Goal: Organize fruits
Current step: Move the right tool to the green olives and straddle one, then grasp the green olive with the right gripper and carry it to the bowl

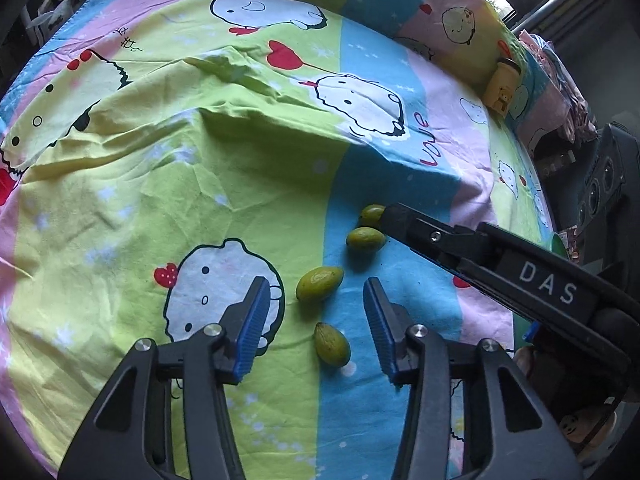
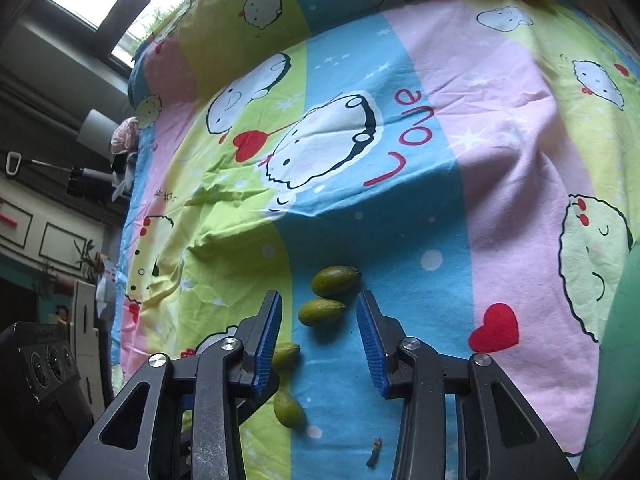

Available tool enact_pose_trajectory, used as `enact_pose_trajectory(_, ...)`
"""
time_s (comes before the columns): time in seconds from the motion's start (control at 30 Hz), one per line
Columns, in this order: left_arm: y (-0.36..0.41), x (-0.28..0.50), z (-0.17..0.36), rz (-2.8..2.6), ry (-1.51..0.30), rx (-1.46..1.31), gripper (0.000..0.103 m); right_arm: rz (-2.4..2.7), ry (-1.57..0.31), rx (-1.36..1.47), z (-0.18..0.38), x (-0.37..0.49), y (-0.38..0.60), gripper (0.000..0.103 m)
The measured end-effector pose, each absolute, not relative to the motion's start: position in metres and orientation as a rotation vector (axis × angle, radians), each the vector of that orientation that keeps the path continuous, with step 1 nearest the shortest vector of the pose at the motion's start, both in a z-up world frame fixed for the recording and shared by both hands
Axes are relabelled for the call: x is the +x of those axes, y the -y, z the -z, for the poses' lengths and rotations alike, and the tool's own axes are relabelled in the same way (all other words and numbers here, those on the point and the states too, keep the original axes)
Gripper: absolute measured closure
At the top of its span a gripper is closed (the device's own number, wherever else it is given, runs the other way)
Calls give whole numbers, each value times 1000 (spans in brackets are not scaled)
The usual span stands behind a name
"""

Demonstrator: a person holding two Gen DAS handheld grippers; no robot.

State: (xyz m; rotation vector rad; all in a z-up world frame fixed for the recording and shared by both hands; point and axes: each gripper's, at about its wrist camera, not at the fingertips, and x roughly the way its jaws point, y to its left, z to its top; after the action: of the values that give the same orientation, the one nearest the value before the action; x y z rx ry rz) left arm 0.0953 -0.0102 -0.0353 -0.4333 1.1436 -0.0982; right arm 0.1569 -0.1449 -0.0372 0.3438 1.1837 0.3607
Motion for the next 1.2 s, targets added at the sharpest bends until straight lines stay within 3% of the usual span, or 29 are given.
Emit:
enact_pose_trajectory(0.6,10,103,48,118,-1152,-463,80,-344,-1206,243,53,162,124,68)
enact_pose_trajectory(0.9,14,104,47,111,-1150,-444,79,-341,-1190,214,54,161,120,73)
enact_pose_trajectory(1.2,17,102,42,126,-1133,-429,86,-344,-1179,229,50,158,125,81)
